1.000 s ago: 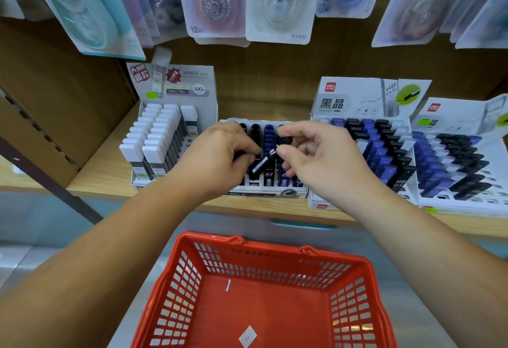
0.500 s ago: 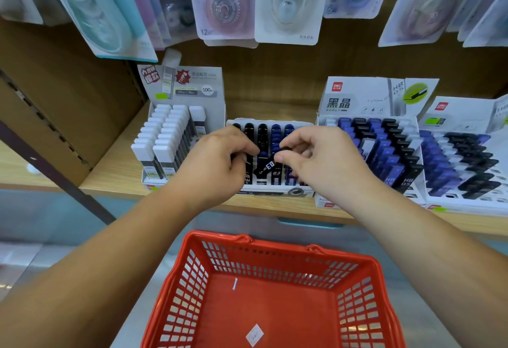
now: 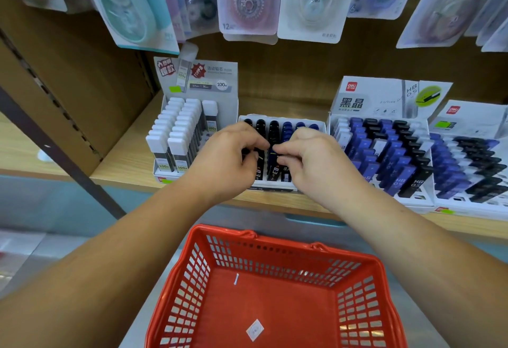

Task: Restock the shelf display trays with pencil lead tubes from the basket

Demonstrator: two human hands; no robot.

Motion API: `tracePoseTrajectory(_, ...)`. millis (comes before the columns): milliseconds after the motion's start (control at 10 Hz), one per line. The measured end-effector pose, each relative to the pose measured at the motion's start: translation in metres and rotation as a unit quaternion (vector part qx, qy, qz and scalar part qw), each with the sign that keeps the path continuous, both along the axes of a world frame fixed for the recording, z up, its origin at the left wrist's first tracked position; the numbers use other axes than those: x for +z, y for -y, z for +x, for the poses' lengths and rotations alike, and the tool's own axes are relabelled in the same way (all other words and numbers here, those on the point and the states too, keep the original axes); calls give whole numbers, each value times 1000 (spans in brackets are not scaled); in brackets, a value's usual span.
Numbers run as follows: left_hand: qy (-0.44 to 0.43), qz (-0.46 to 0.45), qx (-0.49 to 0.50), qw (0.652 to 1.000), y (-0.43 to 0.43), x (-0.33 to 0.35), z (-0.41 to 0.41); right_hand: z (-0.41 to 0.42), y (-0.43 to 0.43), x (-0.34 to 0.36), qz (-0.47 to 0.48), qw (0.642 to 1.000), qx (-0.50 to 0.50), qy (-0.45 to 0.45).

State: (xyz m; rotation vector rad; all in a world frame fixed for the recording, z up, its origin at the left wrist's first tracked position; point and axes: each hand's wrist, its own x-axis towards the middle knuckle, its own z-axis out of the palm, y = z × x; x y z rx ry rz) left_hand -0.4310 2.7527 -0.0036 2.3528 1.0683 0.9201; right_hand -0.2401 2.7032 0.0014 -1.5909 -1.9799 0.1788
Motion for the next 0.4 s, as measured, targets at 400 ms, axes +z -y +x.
tracePoseTrajectory(400,10,4,27,1000,6,4,2,-7,12,5,-27,993,-67,92)
